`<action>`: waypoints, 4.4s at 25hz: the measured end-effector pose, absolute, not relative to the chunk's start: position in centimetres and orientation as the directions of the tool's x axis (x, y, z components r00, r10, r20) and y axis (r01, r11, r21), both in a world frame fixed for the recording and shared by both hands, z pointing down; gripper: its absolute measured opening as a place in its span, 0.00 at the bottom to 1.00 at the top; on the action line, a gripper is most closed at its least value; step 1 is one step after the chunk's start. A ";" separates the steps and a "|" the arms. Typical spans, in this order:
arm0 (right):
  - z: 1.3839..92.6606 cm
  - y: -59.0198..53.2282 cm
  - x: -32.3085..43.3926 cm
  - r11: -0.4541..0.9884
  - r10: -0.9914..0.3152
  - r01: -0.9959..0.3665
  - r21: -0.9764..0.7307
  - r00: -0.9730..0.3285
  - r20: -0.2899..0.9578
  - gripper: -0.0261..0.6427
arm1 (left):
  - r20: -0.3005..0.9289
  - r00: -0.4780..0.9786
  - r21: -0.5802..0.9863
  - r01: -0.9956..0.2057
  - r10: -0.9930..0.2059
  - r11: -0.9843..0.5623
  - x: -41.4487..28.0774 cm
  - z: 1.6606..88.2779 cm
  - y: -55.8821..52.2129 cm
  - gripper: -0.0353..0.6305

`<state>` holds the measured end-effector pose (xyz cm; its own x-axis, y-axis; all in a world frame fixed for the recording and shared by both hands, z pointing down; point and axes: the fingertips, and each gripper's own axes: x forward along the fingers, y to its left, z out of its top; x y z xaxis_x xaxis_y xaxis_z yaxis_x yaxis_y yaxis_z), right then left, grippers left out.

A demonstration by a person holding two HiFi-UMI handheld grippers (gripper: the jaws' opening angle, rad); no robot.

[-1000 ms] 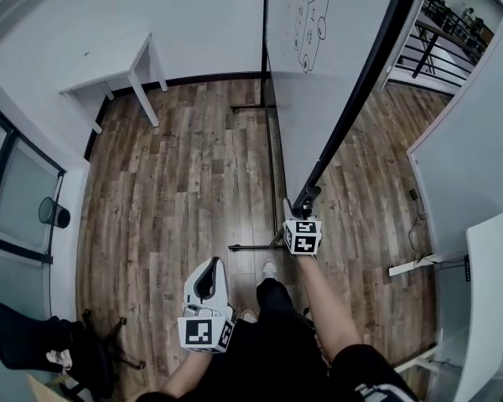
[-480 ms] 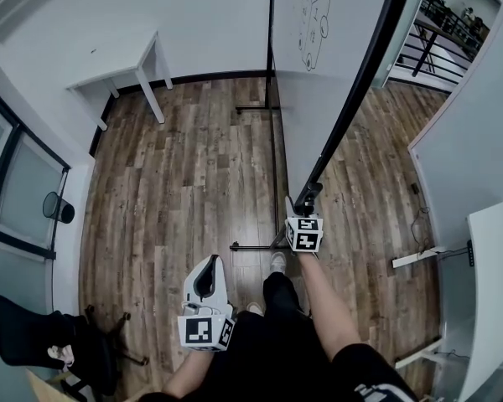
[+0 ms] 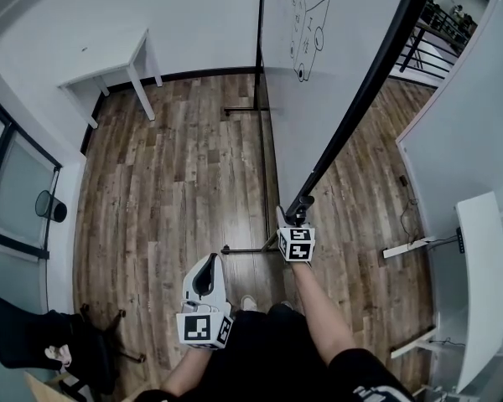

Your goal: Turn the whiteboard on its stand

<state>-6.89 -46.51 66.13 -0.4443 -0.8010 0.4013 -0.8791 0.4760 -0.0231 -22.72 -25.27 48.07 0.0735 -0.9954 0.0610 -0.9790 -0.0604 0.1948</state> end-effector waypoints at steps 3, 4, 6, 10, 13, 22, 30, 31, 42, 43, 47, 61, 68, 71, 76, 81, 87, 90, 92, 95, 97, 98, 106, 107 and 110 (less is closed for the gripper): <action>66.3 -46.1 -6.7 0.474 -0.800 -0.880 -0.030 -0.445 0.402 0.28 | 0.063 0.078 0.198 -0.978 -0.995 -0.064 -22.1 48.2 -25.2 0.08; 66.3 -46.0 -6.7 0.474 -0.800 -0.880 -0.030 -0.445 0.403 0.28 | 0.062 0.081 0.199 -0.978 -0.995 -0.067 -21.9 48.1 -25.2 0.08; 66.2 -45.4 -6.8 0.478 -0.797 -0.878 -0.029 -0.447 0.406 0.28 | 0.062 0.086 0.195 -0.978 -0.994 -0.073 -21.6 48.0 -24.7 0.08; 66.1 -44.0 -6.5 0.481 -0.798 -0.876 -0.030 -0.452 0.398 0.28 | 0.061 0.092 0.189 -0.979 -0.994 -0.079 -20.7 47.9 -23.8 0.08; 66.1 -43.1 -6.5 0.481 -0.801 -0.876 -0.031 -0.454 0.391 0.28 | 0.063 0.104 0.181 -0.979 -0.993 -0.092 -20.1 47.9 -23.2 0.08; 66.2 -40.2 -5.7 0.485 -0.799 -0.874 -0.030 -0.456 0.392 0.28 | 0.054 0.092 0.179 -0.980 -0.994 -0.081 -18.4 47.4 -20.4 0.08; 66.2 -37.1 -5.2 0.492 -0.798 -0.870 -0.029 -0.464 0.386 0.28 | 0.044 0.077 0.175 -0.982 -0.996 -0.068 -17.1 47.3 -16.6 0.08; 66.1 -36.5 -5.1 0.493 -0.797 -0.869 -0.029 -0.465 0.385 0.28 | 0.045 0.077 0.174 -0.982 -0.996 -0.068 -16.8 47.2 -15.9 0.08; 66.0 -30.3 -3.9 0.501 -0.794 -0.865 -0.032 -0.474 0.380 0.28 | 0.046 0.056 0.169 -0.985 -0.997 -0.048 -14.3 47.3 -8.8 0.08; 65.9 -29.8 -3.8 0.503 -0.793 -0.864 -0.032 -0.476 0.380 0.28 | 0.045 0.054 0.168 -0.985 -0.998 -0.046 -14.1 47.3 -8.2 0.08; 66.1 -27.0 -2.9 0.507 -0.790 -0.861 -0.034 -0.480 0.381 0.28 | 0.038 0.046 0.166 -0.985 -0.998 -0.039 -12.7 47.4 -5.8 0.08; 66.3 -19.2 -0.9 0.523 -0.788 -0.851 -0.033 -0.499 0.361 0.28 | 0.003 -0.017 0.128 -0.992 -1.000 0.017 -9.0 48.3 4.3 0.08; 66.3 -15.2 0.6 0.526 -0.784 -0.850 -0.028 -0.497 0.371 0.28 | 0.010 -0.061 0.123 -0.991 -0.998 0.062 -7.4 48.1 11.7 0.08; 66.2 -13.5 1.3 0.527 -0.787 -0.849 -0.028 -0.500 0.361 0.28 | 0.011 -0.077 0.116 -0.990 -0.997 0.078 -7.0 48.0 14.7 0.08; 65.9 -11.0 2.1 0.532 -0.780 -0.846 -0.032 -0.505 0.370 0.28 | 0.026 -0.113 0.129 -0.985 -0.993 0.115 -6.3 47.6 17.8 0.08; 66.2 -8.5 3.2 0.538 -0.778 -0.843 -0.034 -0.511 0.366 0.28 | 0.010 -0.116 0.112 -0.987 -0.993 0.116 -5.1 46.2 19.6 0.08; 66.3 -5.3 3.8 0.547 -0.770 -0.836 -0.039 -0.521 0.368 0.28 | 0.030 -0.118 0.112 -0.986 -0.993 0.121 -4.0 45.7 21.5 0.08; 66.2 -4.2 4.4 0.552 -0.768 -0.833 -0.031 -0.523 0.370 0.28 | 0.034 -0.109 0.111 -0.987 -0.993 0.112 -3.3 45.5 21.7 0.08; 66.1 -3.2 4.7 0.548 -0.769 -0.836 -0.032 -0.519 0.374 0.28 | 0.034 -0.094 0.102 -0.990 -0.995 0.097 -2.9 45.3 22.1 0.08; 65.7 -1.8 5.1 0.544 -0.773 -0.839 -0.028 -0.514 0.372 0.28 | 0.030 -0.094 0.107 -0.989 -0.995 0.097 -2.7 45.2 22.8 0.08; 65.6 -1.2 5.4 0.542 -0.773 -0.840 -0.030 -0.513 0.374 0.28 | 0.022 -0.103 0.109 -0.989 -0.994 0.105 -2.6 45.0 23.2 0.08; 65.8 -0.9 5.4 0.544 -0.771 -0.838 -0.035 -0.516 0.373 0.28 | 0.019 -0.098 0.104 -0.990 -0.995 0.100 -2.6 44.9 23.3 0.08; 65.5 2.4 6.5 0.537 -0.781 -0.843 -0.035 -0.512 0.359 0.28 | 0.020 -0.052 0.117 -0.992 -0.998 0.054 -2.1 44.8 24.9 0.08; 65.2 2.8 6.8 0.534 -0.786 -0.845 -0.028 -0.508 0.354 0.28 | 0.018 -0.044 0.117 -0.992 -0.999 0.046 -2.0 44.8 25.1 0.08; 65.6 4.3 7.1 0.534 -0.784 -0.845 -0.030 -0.508 0.358 0.28 | 0.011 -0.017 0.114 -0.993 -1.000 0.018 -2.1 45.0 25.8 0.08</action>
